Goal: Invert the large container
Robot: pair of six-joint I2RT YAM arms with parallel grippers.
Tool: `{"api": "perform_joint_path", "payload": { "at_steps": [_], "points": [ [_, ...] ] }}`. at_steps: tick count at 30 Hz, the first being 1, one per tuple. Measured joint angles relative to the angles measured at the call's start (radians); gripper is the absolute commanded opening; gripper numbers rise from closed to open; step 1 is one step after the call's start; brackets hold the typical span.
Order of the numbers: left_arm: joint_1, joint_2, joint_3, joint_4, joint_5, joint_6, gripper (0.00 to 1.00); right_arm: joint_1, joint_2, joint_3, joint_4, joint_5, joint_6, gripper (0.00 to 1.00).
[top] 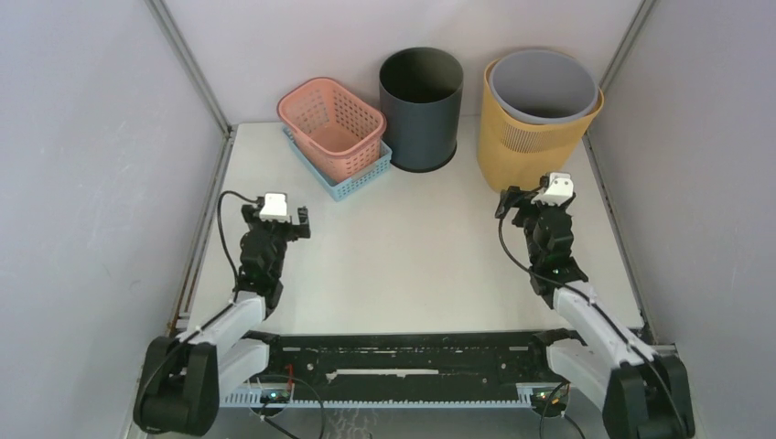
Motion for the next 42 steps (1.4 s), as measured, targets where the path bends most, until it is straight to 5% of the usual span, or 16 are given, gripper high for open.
{"api": "perform_joint_path", "payload": {
  "at_steps": [9,16,27,33,42],
  "points": [
    [-0.191,-0.192,0.077,-0.174,-0.049,-0.089,1.00,0.111,-0.274,0.197,-0.402,-0.053,0.127,1.00],
    [-0.193,-0.291,0.325,-0.394,-0.085,-0.328,1.00,-0.080,-0.450,0.259,-0.519,-0.258,0.313,1.00],
    [-0.143,-0.132,0.722,-0.529,0.157,-0.647,1.00,-0.125,0.003,0.780,-0.711,-0.383,0.364,1.00],
    [-0.040,-0.053,0.729,-0.571,0.340,-0.830,1.00,-0.129,0.183,0.990,-0.801,-0.307,0.352,0.93],
    [-0.051,-0.027,0.607,-0.668,0.322,-0.886,1.00,-0.158,0.388,1.160,-0.887,-0.219,0.299,0.79]
  ]
}}
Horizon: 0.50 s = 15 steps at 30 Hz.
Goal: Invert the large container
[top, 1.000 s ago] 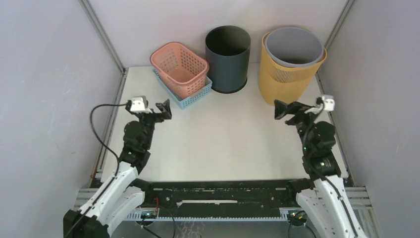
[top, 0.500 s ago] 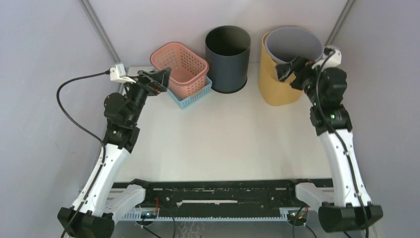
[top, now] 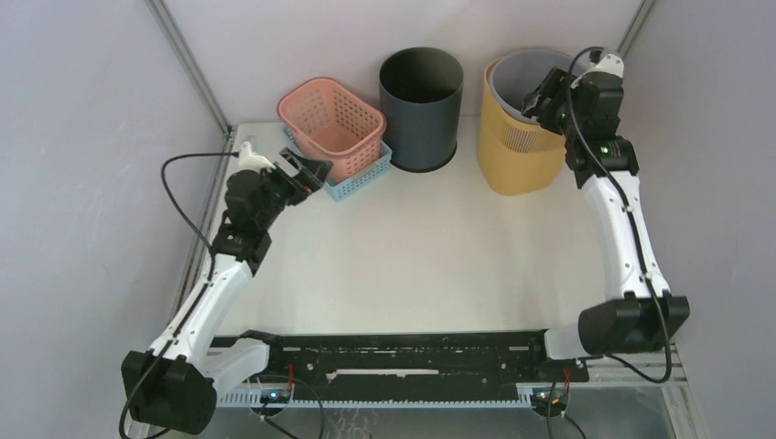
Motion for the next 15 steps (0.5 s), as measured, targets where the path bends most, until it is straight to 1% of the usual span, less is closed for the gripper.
{"api": "perform_joint_path", "payload": {
  "at_steps": [4,10,15],
  "points": [
    [-0.086,0.037,-0.025,-0.078,-0.063,0.028,1.00,0.014,0.114,0.057,-0.036,0.027,-0.049,0.76],
    [-0.235,0.084,-0.025,-0.117,-0.116,0.121,1.00,0.076,0.233,0.151,-0.080,0.084,-0.146,0.73],
    [-0.290,0.119,-0.025,-0.151,-0.156,0.169,1.00,0.140,0.291,0.220,-0.117,0.169,-0.240,0.61]
  ]
}}
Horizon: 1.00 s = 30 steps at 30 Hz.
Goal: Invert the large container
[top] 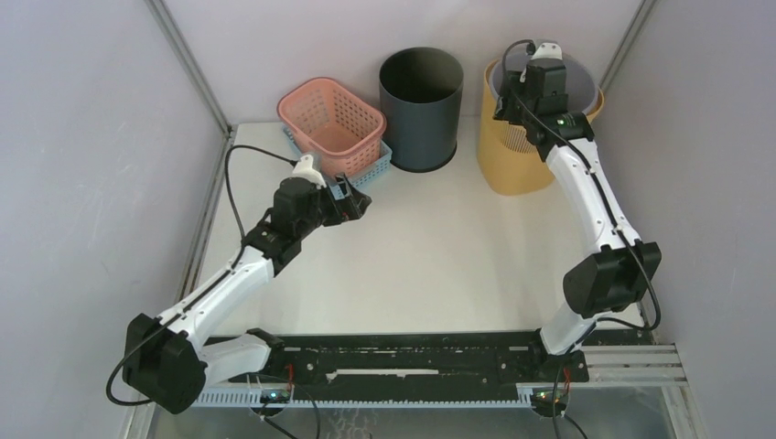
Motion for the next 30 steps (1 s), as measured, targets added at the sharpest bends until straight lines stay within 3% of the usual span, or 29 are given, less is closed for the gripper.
{"api": "perform_joint_path", "payload": {
  "at_steps": [8,14,19,30],
  "points": [
    [-0.012,0.011,0.000,-0.020,-0.019,0.030,1.00,-0.011,0.025,0.024,-0.023,0.032,-0.041,0.37],
    [-0.012,0.011,0.000,-0.029,-0.026,0.043,1.00,-0.029,0.034,0.042,-0.036,0.007,-0.041,0.39],
    [-0.012,0.011,0.000,-0.041,-0.034,0.055,1.00,-0.034,0.044,0.050,-0.045,-0.009,-0.044,0.55],
    [-0.012,0.013,0.000,-0.075,-0.047,0.070,1.00,-0.040,0.054,0.054,-0.045,-0.030,-0.062,0.46]
  ]
}}
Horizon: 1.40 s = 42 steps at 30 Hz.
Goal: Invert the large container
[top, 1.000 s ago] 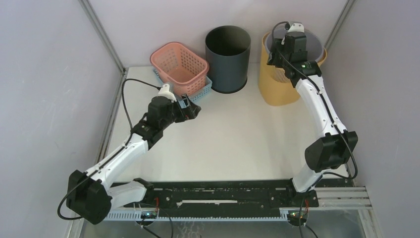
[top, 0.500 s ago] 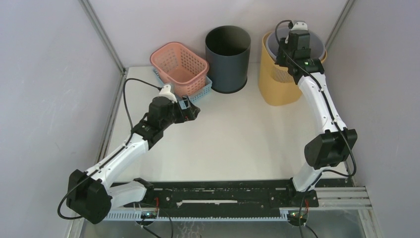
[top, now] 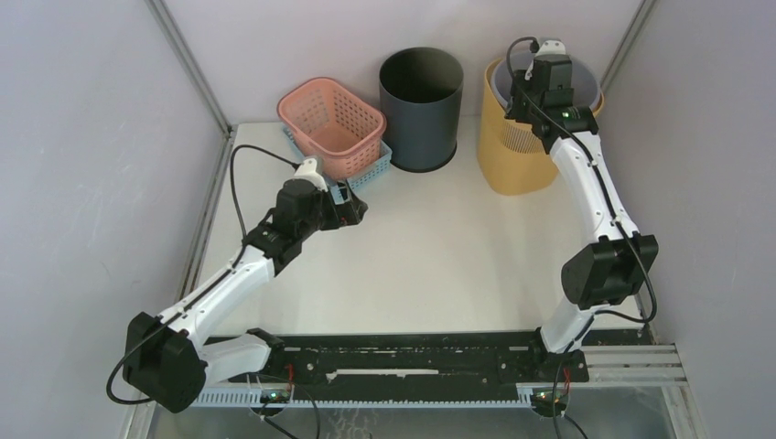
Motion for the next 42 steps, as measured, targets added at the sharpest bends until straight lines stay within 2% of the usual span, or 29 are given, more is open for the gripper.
{"api": "perform_joint_path", "payload": {
  "at_steps": [4,7,16,19,27,33,37,42],
  "points": [
    [0.000,0.002,0.001,-0.017,-0.006,0.001,1.00,0.003,0.013,0.021,-0.017,-0.003,-0.005,0.47],
    [0.000,0.002,0.001,-0.033,-0.011,0.006,1.00,0.005,0.014,0.026,-0.027,0.000,-0.006,0.57],
    [0.006,0.005,0.016,-0.089,-0.050,0.008,1.00,0.016,0.010,0.027,-0.050,0.022,-0.016,0.60],
    [0.043,0.031,0.077,-0.136,-0.075,0.006,1.00,0.029,-0.023,-0.015,-0.033,0.038,-0.016,0.69],
    [0.148,0.200,0.418,-0.249,-0.275,-0.015,1.00,0.079,-0.145,-0.095,-0.060,0.132,0.002,0.70],
    [0.185,0.441,0.729,-0.332,-0.377,-0.031,1.00,0.175,-0.372,-0.255,-0.052,0.191,0.019,0.71],
    [0.200,0.577,0.811,-0.397,-0.400,-0.055,1.00,0.190,-0.520,-0.331,-0.027,0.176,0.042,0.71],
    [0.208,0.725,0.891,-0.465,-0.409,-0.082,0.98,0.204,-0.595,-0.426,-0.008,0.125,0.079,0.71]
  ]
}}
